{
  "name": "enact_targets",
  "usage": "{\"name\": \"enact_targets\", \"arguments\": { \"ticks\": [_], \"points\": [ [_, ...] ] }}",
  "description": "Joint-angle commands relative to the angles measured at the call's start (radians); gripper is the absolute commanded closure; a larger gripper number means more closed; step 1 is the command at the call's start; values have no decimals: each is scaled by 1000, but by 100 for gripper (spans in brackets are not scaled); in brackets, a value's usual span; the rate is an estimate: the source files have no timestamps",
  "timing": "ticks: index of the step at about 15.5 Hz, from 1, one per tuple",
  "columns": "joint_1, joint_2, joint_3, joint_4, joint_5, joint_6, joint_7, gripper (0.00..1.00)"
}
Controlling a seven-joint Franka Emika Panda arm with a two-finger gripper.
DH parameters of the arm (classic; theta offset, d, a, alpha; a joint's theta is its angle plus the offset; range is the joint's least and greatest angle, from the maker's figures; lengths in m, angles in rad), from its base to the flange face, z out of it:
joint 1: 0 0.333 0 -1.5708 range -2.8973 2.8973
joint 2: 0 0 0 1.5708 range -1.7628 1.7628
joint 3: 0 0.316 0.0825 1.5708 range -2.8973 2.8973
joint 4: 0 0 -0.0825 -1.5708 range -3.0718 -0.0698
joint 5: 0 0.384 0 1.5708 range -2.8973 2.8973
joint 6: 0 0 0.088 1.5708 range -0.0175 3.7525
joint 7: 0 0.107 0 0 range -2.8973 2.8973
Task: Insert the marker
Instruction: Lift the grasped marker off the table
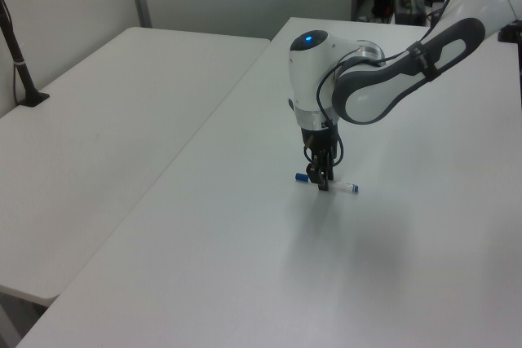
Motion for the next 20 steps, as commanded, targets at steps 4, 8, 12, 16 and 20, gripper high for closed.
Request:
{"name": "enact_targets", "arguments": {
  "ticks": [4,8,12,16,20],
  "points": [
    [16,21,-14,57,1,15,19,45],
    [6,65,-15,131,-2,15,19,43],
    [5,94,-20,146,-5,102,45,45],
    [5,115,-21,148,-25,132,54,50],
    [3,115,-21,143,-25,130,52,63]
  ]
}}
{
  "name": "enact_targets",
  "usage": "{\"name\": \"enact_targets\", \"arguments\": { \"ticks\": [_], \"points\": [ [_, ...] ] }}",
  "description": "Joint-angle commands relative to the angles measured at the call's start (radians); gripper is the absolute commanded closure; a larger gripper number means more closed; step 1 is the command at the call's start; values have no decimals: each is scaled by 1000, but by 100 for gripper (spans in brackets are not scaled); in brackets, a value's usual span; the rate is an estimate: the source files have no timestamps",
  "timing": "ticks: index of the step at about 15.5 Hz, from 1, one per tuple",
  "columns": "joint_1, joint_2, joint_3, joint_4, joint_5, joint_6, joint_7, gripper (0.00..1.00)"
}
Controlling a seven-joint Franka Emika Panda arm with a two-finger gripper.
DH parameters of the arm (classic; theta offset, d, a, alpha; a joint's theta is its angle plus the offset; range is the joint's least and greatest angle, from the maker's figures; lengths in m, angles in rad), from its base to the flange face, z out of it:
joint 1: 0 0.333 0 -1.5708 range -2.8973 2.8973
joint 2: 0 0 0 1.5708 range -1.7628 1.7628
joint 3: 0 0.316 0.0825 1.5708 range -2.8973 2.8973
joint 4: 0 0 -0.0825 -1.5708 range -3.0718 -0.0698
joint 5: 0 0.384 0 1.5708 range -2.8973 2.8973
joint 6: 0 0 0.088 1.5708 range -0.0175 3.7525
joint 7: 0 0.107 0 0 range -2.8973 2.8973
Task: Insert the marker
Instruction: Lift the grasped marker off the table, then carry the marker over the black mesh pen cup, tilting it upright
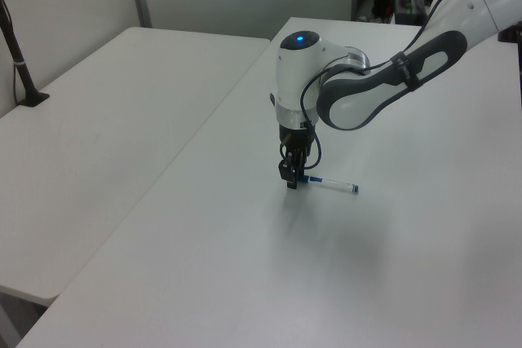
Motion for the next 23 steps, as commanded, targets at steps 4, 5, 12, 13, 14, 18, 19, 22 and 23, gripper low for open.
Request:
{"name": "enact_targets", "arguments": {
  "ticks": [4,5,12,13,14,18,19,22,23],
  "points": [
    [8,10,-10,8,-13,7,24,82],
    [8,10,-10,8,-13,7,24,84],
    [7,3,-15,13,-13,-1,22,95],
    [7,-3,-15,13,-13,-4,21,96],
    [-1,-12,-16,13,-13,-5,19,96],
    [-13,-45,-19,16,-13,-5,17,97],
    [-25,-46,-19,22,-16,-4,17,97],
    [-68,-59,-19,56,-50,5,11,97],
    [-87,-68,-19,56,-73,10,11,97]
  ]
}}
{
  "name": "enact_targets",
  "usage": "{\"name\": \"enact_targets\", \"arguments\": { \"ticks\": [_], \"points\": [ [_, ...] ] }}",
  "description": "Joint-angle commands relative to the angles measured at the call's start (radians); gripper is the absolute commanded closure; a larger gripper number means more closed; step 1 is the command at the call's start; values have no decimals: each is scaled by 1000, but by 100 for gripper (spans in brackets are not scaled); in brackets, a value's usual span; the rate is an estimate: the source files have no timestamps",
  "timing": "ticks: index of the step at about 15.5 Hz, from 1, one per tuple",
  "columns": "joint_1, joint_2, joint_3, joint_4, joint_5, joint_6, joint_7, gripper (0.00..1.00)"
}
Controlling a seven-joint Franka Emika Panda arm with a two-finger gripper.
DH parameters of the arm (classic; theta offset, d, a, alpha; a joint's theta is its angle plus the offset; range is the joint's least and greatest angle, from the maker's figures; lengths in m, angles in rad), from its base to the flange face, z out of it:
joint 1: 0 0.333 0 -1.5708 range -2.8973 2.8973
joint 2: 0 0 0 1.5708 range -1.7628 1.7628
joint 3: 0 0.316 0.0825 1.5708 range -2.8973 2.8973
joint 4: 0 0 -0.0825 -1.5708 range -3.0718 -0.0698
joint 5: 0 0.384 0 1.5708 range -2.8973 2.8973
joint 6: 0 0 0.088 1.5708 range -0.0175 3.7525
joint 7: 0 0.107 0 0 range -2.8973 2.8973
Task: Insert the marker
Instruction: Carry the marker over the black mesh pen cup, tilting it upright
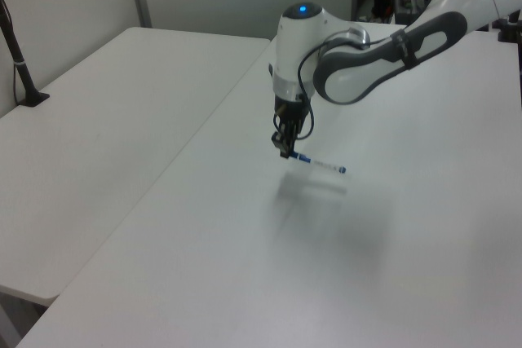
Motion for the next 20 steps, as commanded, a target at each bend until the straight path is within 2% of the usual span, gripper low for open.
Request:
{"name": "enact_targets", "arguments": {
  "ticks": [1,8,13,17,20],
  "points": [
    [-55,-44,0,12,-76,19,12,97],
    [-206,-160,1,7,-116,201,16,97],
    [-315,-235,-9,-73,-118,443,18,97],
    [-342,-260,-71,-126,-115,646,50,97],
    [-344,-260,-126,-140,-115,729,56,97]
  ]
}}
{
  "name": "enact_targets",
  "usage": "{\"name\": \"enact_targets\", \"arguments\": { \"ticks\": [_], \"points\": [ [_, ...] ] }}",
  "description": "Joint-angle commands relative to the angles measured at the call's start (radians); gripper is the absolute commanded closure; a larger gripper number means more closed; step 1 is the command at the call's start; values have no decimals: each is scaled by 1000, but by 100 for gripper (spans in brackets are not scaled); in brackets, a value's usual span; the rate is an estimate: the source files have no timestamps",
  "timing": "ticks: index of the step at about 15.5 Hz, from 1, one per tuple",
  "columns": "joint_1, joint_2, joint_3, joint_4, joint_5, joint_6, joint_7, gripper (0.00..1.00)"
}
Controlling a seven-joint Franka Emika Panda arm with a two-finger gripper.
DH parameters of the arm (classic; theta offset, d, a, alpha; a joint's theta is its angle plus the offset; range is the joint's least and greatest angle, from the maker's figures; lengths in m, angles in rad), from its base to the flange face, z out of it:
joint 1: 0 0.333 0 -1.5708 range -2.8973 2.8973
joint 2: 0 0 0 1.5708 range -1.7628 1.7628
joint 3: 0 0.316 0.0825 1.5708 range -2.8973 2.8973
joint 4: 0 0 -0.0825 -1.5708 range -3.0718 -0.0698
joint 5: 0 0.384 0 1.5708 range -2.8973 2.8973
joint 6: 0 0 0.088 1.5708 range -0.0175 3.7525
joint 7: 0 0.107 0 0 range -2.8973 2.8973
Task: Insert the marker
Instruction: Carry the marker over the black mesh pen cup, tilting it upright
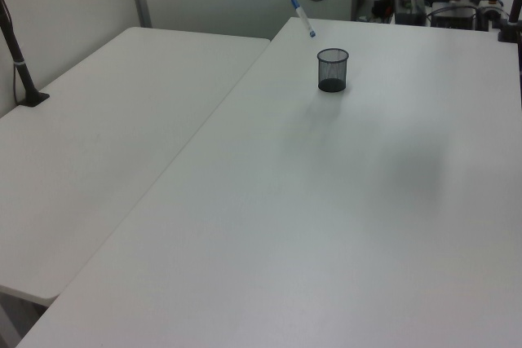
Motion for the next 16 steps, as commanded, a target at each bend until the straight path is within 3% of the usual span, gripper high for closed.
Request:
{"name": "enact_targets", "arguments": {
  "ticks": [1,5,12,16],
  "points": [
    [13,-39,-73,-80,-18,119,35,97],
    [-34,-14,-105,-149,-19,300,28,97],
    [-106,63,-104,-163,-21,344,-29,97],
    [-116,101,-104,-240,-21,472,-72,96]
  ]
}}
